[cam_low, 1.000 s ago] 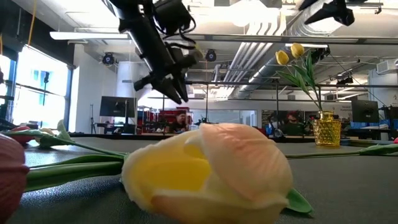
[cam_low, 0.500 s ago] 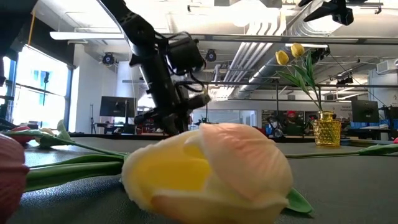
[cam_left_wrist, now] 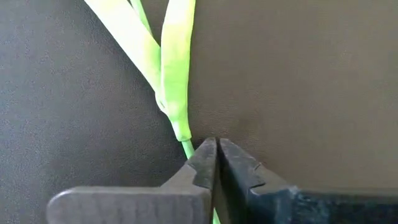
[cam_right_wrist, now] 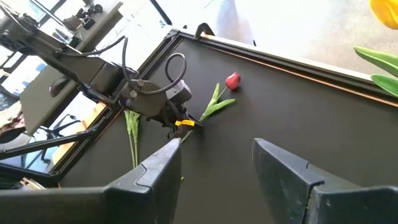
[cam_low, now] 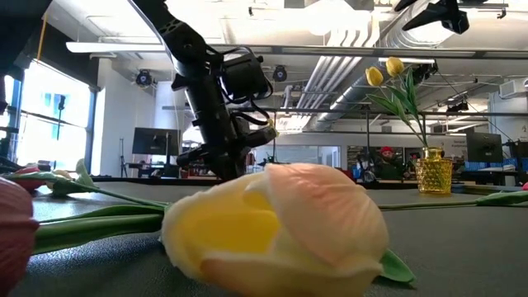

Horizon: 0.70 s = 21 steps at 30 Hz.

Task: Sort flowers into vase by color
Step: Put the top dark red flower into the yellow vase

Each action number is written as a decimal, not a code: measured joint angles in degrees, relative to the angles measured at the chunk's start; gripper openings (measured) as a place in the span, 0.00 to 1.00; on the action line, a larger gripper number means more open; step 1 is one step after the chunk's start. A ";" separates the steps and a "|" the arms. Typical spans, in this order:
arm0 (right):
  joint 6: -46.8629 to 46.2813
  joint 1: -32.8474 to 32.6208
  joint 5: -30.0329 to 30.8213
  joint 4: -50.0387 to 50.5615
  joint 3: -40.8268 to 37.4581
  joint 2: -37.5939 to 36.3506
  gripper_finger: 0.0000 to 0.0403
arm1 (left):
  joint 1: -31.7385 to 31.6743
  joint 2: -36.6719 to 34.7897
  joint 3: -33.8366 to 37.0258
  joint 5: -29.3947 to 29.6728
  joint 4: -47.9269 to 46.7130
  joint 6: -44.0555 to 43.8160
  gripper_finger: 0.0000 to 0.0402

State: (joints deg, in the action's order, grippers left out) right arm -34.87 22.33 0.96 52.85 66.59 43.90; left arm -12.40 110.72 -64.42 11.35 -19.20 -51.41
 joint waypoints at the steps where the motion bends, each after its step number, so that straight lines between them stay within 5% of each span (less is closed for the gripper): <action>1: -0.18 0.00 -0.01 0.01 0.00 0.00 0.46 | -0.04 0.00 0.00 -0.30 0.05 -0.23 0.02; 7: -0.27 0.00 -0.03 0.03 0.00 0.00 0.46 | 0.10 -2.64 0.15 -1.87 0.20 -0.99 0.09; 16: 0.19 0.00 -0.06 0.06 0.00 0.04 0.46 | 0.95 -6.46 0.11 8.01 -2.78 -0.95 0.21; 21: 0.24 0.00 -0.08 0.10 0.00 0.04 0.46 | 0.30 -3.53 0.13 5.82 -3.13 -0.99 0.26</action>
State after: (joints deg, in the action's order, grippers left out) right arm -34.63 22.33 0.89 52.95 66.59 43.94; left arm -12.10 107.18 -64.29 17.17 -22.33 -52.40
